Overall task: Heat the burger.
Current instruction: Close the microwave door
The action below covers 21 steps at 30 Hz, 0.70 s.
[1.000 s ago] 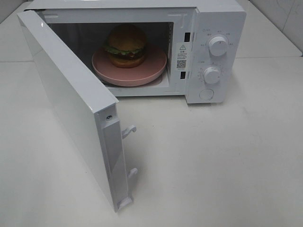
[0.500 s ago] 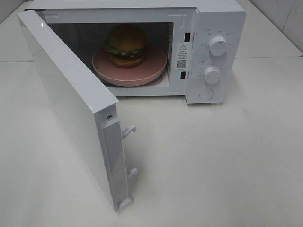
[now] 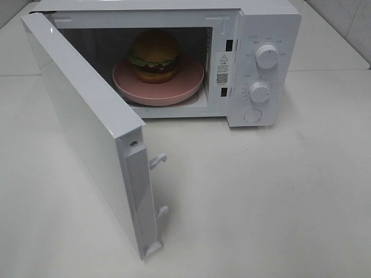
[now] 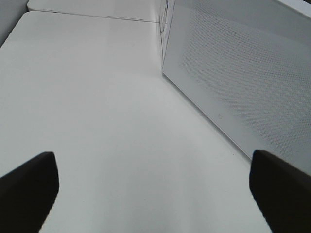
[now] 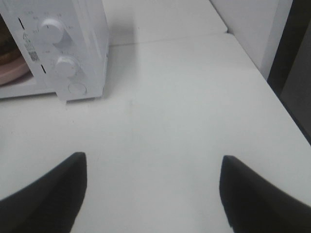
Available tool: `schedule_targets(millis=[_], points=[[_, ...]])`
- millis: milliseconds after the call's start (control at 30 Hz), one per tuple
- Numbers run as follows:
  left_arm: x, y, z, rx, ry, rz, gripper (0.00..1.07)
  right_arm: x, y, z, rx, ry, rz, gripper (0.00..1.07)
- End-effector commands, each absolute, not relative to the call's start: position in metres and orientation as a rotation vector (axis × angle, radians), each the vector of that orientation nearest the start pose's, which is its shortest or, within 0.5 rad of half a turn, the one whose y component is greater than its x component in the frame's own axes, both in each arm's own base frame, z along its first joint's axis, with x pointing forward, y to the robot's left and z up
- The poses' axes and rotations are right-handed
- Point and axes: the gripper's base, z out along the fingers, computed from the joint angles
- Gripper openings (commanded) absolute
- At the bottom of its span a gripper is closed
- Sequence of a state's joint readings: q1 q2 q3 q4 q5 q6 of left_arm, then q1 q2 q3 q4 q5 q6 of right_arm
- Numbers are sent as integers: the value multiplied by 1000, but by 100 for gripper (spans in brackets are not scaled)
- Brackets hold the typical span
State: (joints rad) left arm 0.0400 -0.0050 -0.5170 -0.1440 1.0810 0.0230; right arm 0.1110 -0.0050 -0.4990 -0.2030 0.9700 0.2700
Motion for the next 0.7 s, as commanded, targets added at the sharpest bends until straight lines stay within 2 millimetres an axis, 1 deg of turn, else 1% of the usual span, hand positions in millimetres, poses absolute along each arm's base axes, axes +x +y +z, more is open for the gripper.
schedule_targets(millis=[33,700], points=[[-11,-12,282,-11,2006,-125,100,-5,-15,284,167,1911,37,73],[-11,-12,282,-11,2006,-127,100,-5,-14,284,166,1910,40,73]])
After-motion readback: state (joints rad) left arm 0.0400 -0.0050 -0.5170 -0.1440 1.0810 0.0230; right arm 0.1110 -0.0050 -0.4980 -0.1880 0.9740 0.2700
